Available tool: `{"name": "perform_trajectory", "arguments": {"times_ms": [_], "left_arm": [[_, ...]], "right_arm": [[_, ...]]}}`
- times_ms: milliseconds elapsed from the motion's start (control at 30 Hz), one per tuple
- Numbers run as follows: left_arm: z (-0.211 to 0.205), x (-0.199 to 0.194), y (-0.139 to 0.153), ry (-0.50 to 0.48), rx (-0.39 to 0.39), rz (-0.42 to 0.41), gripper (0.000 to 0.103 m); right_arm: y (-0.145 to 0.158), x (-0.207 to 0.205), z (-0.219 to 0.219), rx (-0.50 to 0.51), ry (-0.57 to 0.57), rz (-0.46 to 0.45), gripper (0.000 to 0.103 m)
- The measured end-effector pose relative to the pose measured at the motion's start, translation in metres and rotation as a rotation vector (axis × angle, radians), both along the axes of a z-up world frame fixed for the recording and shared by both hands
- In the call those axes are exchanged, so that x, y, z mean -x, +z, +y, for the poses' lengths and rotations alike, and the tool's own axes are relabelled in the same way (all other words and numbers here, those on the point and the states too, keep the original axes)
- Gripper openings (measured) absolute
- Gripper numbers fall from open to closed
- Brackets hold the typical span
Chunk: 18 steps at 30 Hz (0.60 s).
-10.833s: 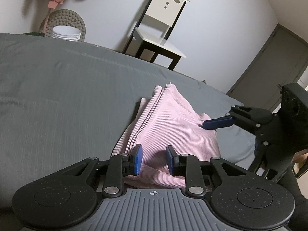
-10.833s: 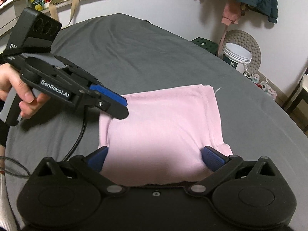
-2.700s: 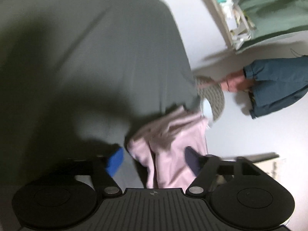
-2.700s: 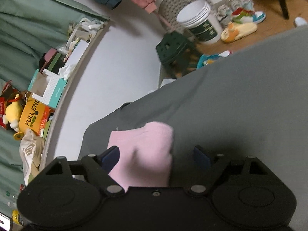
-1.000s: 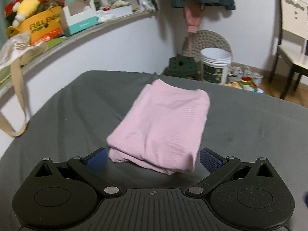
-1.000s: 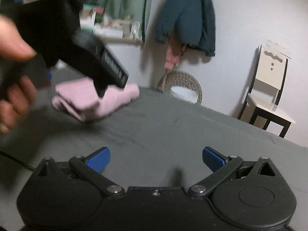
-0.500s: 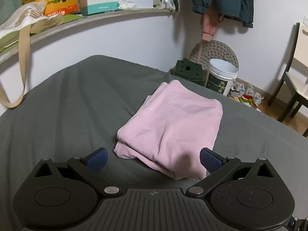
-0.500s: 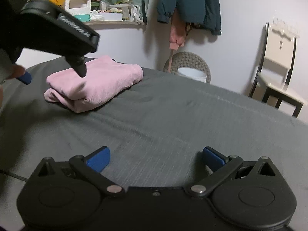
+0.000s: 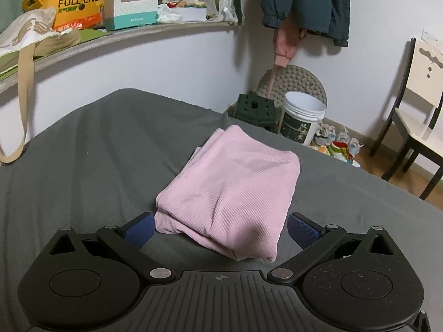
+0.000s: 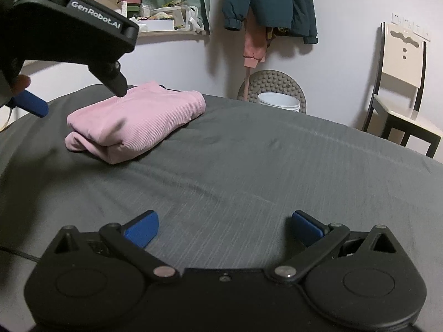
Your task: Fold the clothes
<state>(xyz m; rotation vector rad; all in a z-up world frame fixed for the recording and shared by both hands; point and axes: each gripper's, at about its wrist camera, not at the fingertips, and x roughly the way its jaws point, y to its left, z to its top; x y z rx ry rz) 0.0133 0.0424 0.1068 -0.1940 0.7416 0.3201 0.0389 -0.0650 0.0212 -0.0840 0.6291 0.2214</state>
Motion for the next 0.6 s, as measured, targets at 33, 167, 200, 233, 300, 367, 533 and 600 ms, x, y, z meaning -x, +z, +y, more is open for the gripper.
{"name": "perform_trajectory", "arguments": {"times_ms": [33,167,200,233,300,367,533,600], "left_arm": [[-0.0003,0.0003,0.0001,-0.001,-0.002,0.0,0.102],[-0.0016,0.0015,0.0002,-0.003,-0.014,-0.002,0.102],[-0.002,0.0018,0.0002,-0.004,-0.017,-0.002,0.102],[-0.002,0.0018,0.0002,-0.003,-0.017,-0.002,0.102],[-0.0026,0.0019,0.0002,-0.003,-0.016,0.0,0.102],[-0.0037,0.002,0.0001,-0.006,-0.02,0.001,0.102],[-0.005,0.0017,0.0004,-0.013,-0.035,0.002,0.102],[-0.0054,0.0017,0.0005,-0.015,-0.039,0.001,0.102]], "right_arm": [[0.0007,0.0001,-0.0002,0.0,-0.001,0.0,0.103],[0.0019,0.0006,-0.0013,-0.001,-0.003,0.001,0.103],[0.0019,0.0005,-0.0011,-0.001,-0.004,0.002,0.103],[0.0019,0.0005,-0.0013,-0.001,-0.005,0.003,0.103],[0.0016,0.0004,-0.0012,-0.002,-0.006,0.004,0.103],[0.0015,0.0003,-0.001,-0.002,-0.005,0.005,0.103],[0.0017,0.0001,-0.0001,-0.001,-0.006,0.006,0.103],[0.0018,0.0,0.0002,-0.001,-0.006,0.007,0.103]]}}
